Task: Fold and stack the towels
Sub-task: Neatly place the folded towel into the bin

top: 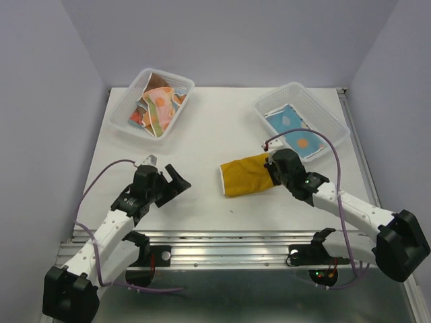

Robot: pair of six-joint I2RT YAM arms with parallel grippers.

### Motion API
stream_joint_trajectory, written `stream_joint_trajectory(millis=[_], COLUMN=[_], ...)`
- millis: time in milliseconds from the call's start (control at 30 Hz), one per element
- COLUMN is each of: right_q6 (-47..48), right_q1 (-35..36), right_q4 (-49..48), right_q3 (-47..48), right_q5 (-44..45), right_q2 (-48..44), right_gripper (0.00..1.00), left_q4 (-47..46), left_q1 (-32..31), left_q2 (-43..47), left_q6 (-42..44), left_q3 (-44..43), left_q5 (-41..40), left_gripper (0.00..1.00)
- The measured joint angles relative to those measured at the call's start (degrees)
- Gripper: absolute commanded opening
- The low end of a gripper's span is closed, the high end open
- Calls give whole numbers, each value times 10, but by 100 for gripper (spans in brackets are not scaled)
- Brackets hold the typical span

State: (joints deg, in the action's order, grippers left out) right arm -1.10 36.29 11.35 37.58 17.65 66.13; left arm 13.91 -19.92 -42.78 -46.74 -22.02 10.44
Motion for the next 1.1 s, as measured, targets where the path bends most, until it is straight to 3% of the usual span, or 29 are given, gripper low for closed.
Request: stream_joint_trajectory(millis=[267, 433, 667, 833, 1100], right_q6=[174, 244, 345, 468, 638], right_q1=[-21, -74, -161, -227, -247], right_q4=[41, 81, 127, 125, 115], right_q3=[-10, -10, 3, 38, 113], right_q5=[23, 50, 51, 38, 4], right_q2=[-75, -110, -112, -103, -105], right_gripper=[1, 1, 1, 1, 1], left_q4=[18, 18, 19, 27, 39], left_q1=[0, 0, 0, 0, 1], left_q2=[-66, -128, -169, -170, -163], left_q6=[33, 58, 74, 80, 78], left_q3=[-107, -157, -164, -169, -174], left_q5=[-20, -24, -26, -45, -89], left_gripper=[99, 99, 99, 99, 99])
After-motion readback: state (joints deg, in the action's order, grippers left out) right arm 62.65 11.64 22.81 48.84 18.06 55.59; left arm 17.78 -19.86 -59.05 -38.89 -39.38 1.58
